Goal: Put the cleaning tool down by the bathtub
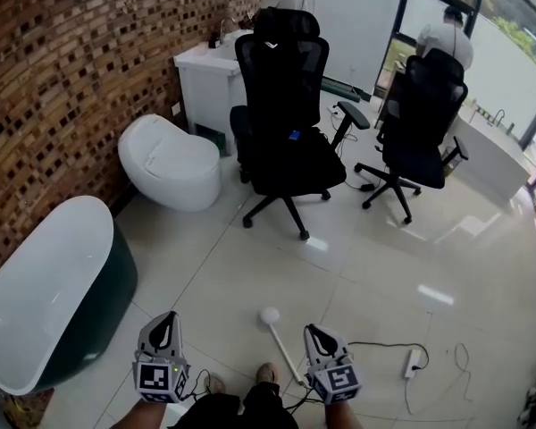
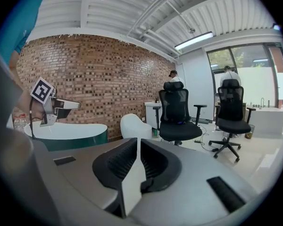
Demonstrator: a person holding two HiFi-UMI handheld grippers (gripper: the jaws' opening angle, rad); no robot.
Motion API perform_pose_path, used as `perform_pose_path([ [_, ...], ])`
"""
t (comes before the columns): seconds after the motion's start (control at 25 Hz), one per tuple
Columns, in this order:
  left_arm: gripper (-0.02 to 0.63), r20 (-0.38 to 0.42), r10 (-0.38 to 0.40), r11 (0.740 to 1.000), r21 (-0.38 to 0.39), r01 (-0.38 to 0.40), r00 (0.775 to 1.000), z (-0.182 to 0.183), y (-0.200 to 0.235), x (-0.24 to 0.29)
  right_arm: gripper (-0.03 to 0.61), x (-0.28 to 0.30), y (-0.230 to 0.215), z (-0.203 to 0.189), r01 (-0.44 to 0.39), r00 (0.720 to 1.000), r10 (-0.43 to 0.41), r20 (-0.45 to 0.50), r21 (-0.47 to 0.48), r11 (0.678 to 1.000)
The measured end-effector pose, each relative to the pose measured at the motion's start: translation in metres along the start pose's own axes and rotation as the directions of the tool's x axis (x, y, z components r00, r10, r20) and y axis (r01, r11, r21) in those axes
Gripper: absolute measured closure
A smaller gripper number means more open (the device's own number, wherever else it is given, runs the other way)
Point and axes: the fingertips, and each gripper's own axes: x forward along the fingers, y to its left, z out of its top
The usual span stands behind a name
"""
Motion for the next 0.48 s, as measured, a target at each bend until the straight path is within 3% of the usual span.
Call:
perform_pose_path([
  [0.48, 0.609, -0.055, -0.024, 0.999, 0.039, 0.026, 0.998, -0.152, -0.009, 0.1, 0.535, 0.092, -0.046, -0.166, -0.021, 0.99, 0.025, -0.137, 0.026, 0.999],
])
